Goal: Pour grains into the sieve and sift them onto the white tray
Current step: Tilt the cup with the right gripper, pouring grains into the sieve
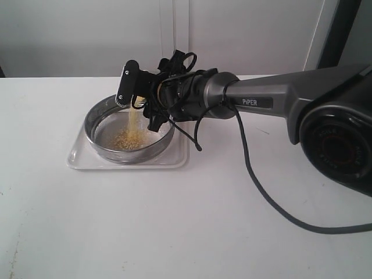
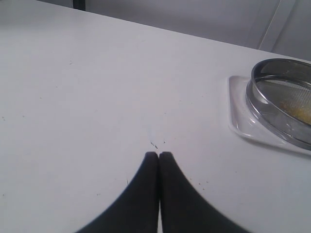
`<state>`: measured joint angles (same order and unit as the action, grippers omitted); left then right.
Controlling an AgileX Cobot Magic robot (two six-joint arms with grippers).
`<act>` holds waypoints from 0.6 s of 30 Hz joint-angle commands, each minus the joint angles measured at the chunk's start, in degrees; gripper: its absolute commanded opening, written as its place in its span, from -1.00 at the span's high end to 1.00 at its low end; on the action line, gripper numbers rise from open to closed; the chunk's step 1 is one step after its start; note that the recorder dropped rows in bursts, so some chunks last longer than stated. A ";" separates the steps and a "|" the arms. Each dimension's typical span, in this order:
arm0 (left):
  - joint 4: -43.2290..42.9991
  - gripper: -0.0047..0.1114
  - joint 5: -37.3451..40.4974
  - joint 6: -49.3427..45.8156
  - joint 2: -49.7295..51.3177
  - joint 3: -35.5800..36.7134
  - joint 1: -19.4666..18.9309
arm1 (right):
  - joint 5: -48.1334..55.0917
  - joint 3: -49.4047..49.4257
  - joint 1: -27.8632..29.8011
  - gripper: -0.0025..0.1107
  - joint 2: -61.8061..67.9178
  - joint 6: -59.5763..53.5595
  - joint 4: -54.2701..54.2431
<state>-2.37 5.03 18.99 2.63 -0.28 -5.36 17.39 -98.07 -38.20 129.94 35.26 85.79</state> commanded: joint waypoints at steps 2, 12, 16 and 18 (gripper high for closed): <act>0.20 0.92 -0.48 -0.21 0.00 0.28 -0.11 | 2.07 -0.68 -0.05 0.96 -0.56 -3.10 0.35; 0.20 0.92 -0.48 -0.21 0.00 0.28 -0.11 | 3.29 -0.68 -0.05 0.96 -0.56 -3.21 0.35; 0.20 0.92 -0.48 -0.21 0.00 0.28 -0.11 | 3.29 -0.68 -0.05 0.96 -0.56 -4.23 0.35; 0.20 0.92 -0.48 -0.21 0.00 0.28 -0.11 | 3.29 -0.68 -0.05 0.96 -0.56 -5.17 0.35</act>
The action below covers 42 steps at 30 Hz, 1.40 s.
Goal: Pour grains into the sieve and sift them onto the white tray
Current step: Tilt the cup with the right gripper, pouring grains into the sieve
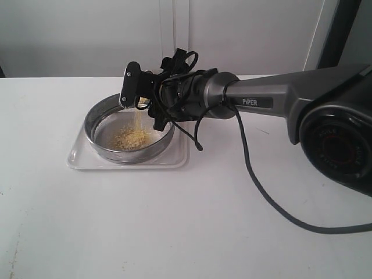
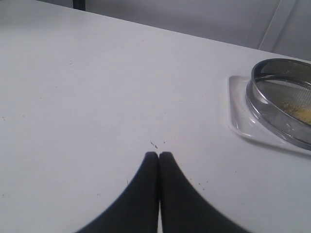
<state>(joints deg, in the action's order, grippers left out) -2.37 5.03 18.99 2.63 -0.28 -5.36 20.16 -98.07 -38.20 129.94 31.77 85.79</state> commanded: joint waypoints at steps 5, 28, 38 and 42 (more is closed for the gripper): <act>0.20 0.92 -0.48 -0.21 0.00 0.28 -0.11 | 0.52 -0.68 -0.05 0.96 -0.56 -1.72 0.35; 0.20 0.92 -0.48 -0.21 0.00 0.28 -0.11 | 1.35 -0.68 -0.05 0.96 -0.47 -7.15 1.71; 0.20 0.92 -0.48 -0.21 0.00 0.28 -0.11 | 1.47 -0.68 -0.05 0.96 -0.36 -10.38 1.71; 0.20 0.92 -0.48 -0.21 0.00 0.28 -0.11 | 1.47 -0.68 -0.05 0.96 -0.45 -11.05 1.71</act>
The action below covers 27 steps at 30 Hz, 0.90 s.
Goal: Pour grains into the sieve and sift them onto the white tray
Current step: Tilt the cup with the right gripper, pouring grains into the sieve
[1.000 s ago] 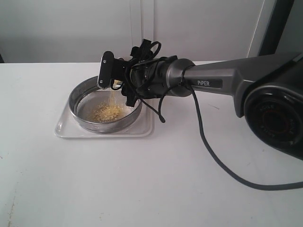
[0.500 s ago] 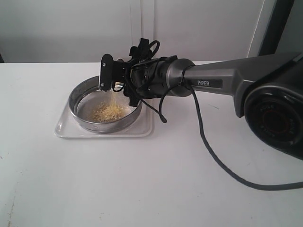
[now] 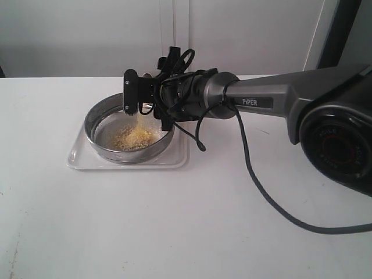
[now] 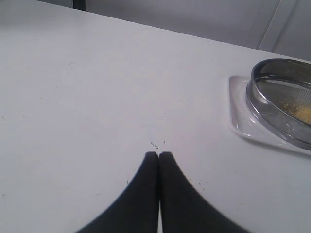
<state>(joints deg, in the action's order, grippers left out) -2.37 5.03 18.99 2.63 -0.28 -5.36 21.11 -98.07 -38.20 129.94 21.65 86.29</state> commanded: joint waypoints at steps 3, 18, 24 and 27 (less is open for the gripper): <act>0.20 0.92 -0.48 -0.21 0.00 0.28 -0.11 | 0.52 -0.68 -0.05 0.96 -0.45 -2.15 1.20; 0.20 0.92 -0.48 -0.21 0.00 0.28 -0.11 | 0.52 -0.68 -0.05 0.96 -0.45 -4.96 2.35; 0.20 0.92 -0.48 -0.21 0.00 0.28 -0.11 | 0.40 -0.68 -0.05 0.96 -0.45 -7.08 2.46; 0.20 0.92 -0.48 -0.21 0.00 0.28 -0.11 | 0.40 -0.68 -0.05 0.96 -0.45 -7.95 2.46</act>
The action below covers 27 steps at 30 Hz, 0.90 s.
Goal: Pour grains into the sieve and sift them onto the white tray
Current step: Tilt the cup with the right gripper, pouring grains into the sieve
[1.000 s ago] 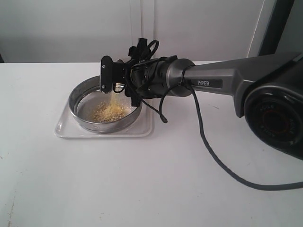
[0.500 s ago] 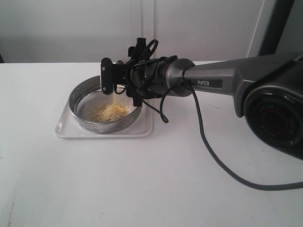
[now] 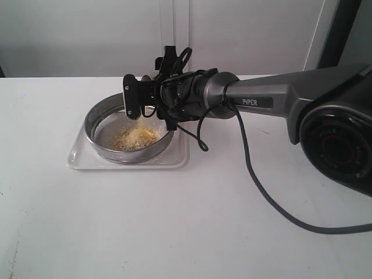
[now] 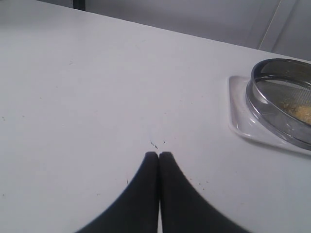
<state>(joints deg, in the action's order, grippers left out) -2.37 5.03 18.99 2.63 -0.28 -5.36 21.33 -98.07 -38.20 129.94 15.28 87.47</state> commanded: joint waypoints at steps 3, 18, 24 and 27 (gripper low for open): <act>0.20 0.92 -0.48 -0.21 0.00 0.28 -0.11 | 0.19 -0.68 -0.05 0.96 -0.45 -1.58 1.28; 0.20 0.92 -0.48 -0.21 0.00 0.28 -0.11 | -0.24 -0.68 -0.05 0.96 -0.45 -3.58 1.28; 0.20 0.92 -0.48 -0.21 0.00 0.28 -0.11 | -0.24 -0.68 -0.05 0.96 -0.45 -5.27 1.28; 0.20 0.92 -0.48 -0.21 0.00 0.28 -0.11 | -0.24 -0.68 -0.05 0.96 -0.45 -5.27 1.28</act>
<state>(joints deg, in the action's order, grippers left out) -2.37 5.03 18.99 2.63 -0.28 -5.36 21.21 -98.07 -38.20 129.94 10.52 87.61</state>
